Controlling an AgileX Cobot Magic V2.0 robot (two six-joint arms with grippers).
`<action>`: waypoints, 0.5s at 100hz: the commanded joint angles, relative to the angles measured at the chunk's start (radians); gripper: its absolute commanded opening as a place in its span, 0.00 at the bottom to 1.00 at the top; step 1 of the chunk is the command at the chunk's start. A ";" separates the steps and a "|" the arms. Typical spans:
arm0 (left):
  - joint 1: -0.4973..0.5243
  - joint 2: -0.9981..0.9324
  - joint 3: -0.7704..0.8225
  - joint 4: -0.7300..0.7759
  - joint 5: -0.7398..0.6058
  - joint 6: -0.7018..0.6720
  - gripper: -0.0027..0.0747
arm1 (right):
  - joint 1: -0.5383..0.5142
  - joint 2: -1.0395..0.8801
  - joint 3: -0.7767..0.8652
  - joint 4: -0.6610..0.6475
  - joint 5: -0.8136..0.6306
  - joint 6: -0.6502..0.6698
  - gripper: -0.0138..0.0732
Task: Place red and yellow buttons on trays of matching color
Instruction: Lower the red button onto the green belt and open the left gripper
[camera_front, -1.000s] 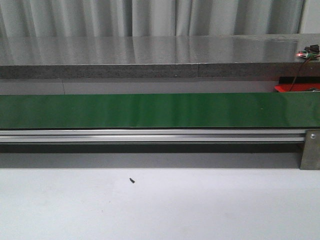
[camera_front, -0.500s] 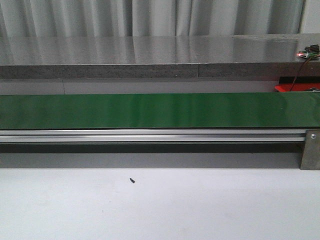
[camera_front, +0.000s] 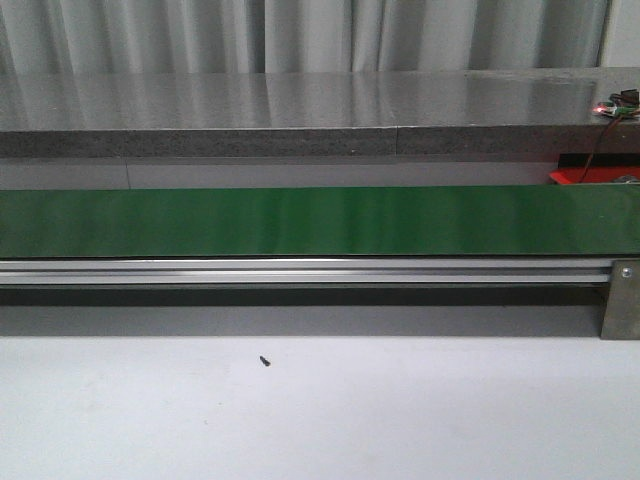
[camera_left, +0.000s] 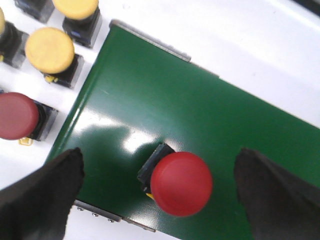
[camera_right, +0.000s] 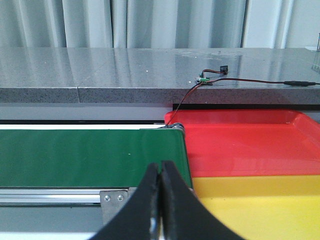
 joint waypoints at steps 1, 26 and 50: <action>0.013 -0.106 -0.030 -0.012 -0.041 -0.002 0.82 | -0.004 -0.015 -0.018 -0.008 -0.074 -0.001 0.09; 0.156 -0.176 -0.030 0.092 0.044 0.024 0.82 | -0.004 -0.015 -0.018 -0.008 -0.074 -0.001 0.09; 0.313 -0.154 -0.023 0.109 0.072 0.121 0.82 | -0.004 -0.015 -0.018 -0.008 -0.074 -0.001 0.09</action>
